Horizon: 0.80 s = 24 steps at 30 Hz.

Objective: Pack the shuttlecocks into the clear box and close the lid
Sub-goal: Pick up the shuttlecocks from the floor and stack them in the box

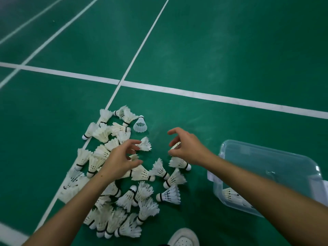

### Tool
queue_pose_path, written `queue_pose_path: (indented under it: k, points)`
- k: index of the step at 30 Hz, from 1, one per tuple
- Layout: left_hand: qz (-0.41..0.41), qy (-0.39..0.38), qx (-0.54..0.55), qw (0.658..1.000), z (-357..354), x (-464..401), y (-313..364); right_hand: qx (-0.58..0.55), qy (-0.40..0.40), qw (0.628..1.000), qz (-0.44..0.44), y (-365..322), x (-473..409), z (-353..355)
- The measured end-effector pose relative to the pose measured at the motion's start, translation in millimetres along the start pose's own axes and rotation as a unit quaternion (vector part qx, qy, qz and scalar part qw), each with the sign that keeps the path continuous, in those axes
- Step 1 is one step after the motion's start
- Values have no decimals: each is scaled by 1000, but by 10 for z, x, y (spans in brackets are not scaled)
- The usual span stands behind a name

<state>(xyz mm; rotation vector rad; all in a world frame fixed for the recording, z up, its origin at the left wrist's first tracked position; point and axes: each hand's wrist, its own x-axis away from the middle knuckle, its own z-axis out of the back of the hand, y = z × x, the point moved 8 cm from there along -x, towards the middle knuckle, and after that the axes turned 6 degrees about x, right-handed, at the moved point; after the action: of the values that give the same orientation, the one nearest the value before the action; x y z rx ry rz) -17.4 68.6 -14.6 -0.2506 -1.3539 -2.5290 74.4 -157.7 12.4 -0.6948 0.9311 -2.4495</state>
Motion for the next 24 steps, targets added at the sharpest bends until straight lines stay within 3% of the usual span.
queue_pose_path:
  k: [4,10,14,24]
  points:
    - [-13,-34,-51,998,-299,63,46,27,-42,999,5,106,-17,-198]
    - [-55,41,-211,975,-442,220,82,77,-85,993,33,211,0,-368]
    - [-21,11,-106,994,-626,246,-40,125,-85,987,58,246,-5,-425]
    - [1,1,17,1000,-870,43,-131,161,-72,982,64,290,-49,-444]
